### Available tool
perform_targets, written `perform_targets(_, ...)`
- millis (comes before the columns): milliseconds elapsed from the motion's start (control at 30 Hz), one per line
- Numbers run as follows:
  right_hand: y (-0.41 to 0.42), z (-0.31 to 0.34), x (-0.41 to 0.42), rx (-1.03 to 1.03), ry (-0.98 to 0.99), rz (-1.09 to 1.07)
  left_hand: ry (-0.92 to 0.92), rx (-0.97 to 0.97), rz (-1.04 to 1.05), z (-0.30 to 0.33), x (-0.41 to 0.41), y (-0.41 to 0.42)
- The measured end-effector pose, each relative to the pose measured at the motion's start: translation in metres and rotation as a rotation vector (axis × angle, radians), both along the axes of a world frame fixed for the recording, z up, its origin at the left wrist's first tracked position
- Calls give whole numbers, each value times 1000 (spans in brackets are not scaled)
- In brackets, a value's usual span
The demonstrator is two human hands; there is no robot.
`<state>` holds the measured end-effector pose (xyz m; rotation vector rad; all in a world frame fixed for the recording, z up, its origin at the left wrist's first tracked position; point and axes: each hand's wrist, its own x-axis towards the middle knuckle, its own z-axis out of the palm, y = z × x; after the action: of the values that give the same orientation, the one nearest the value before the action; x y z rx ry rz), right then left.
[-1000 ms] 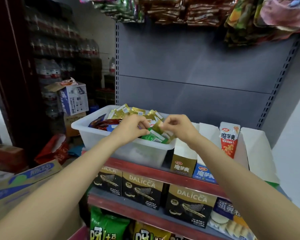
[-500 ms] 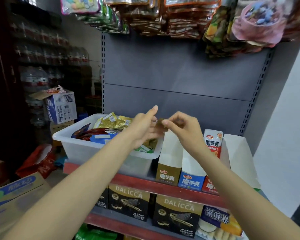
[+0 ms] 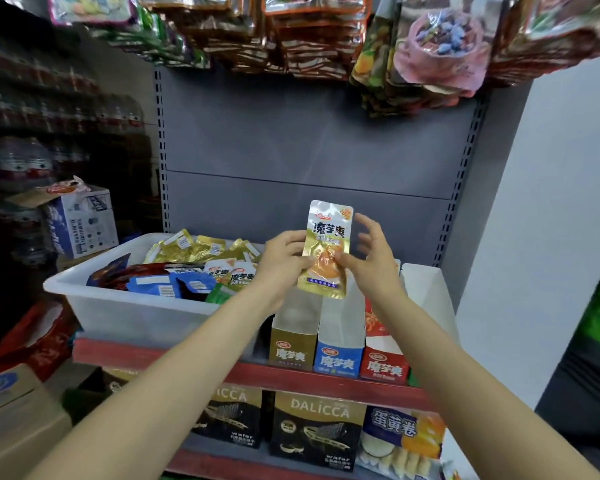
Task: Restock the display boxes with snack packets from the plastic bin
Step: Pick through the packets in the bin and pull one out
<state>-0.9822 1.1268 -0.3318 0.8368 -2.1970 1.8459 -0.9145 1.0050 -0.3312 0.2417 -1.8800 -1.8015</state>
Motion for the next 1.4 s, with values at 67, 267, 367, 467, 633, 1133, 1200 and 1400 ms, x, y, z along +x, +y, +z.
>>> perform_targets(67, 2, 6, -4, -116, -217, 169, 6, -64, -23, 1, 1, -4)
perform_targets(267, -5, 12, -23, -77, -161, 110, 4, -542, 80, 13, -6, -17)
perform_targets(367, -16, 11, -32, -40, -86, 29, 4, -635, 151, 21, -18, -22)
perform_targets(467, -27, 6, -40, -5, -88, 29, -2, -714, 150, 23, -30, -26)
perform_targets(633, -42, 7, -55, -15, -93, 48, 23, -726, 180, 23, -54, -39)
perform_targets(1133, -55, 2, -94, 368, 156, -56, -280, -969, 190, 15, -92, -75)
perform_targets(1200, -55, 1, -96, 455, 201, -53, -234, -992, 192, 15, -93, -74)
perform_targets(1400, -60, -3, -95, 750, 244, -96, -313, -1198, 165, 9, -93, -72)
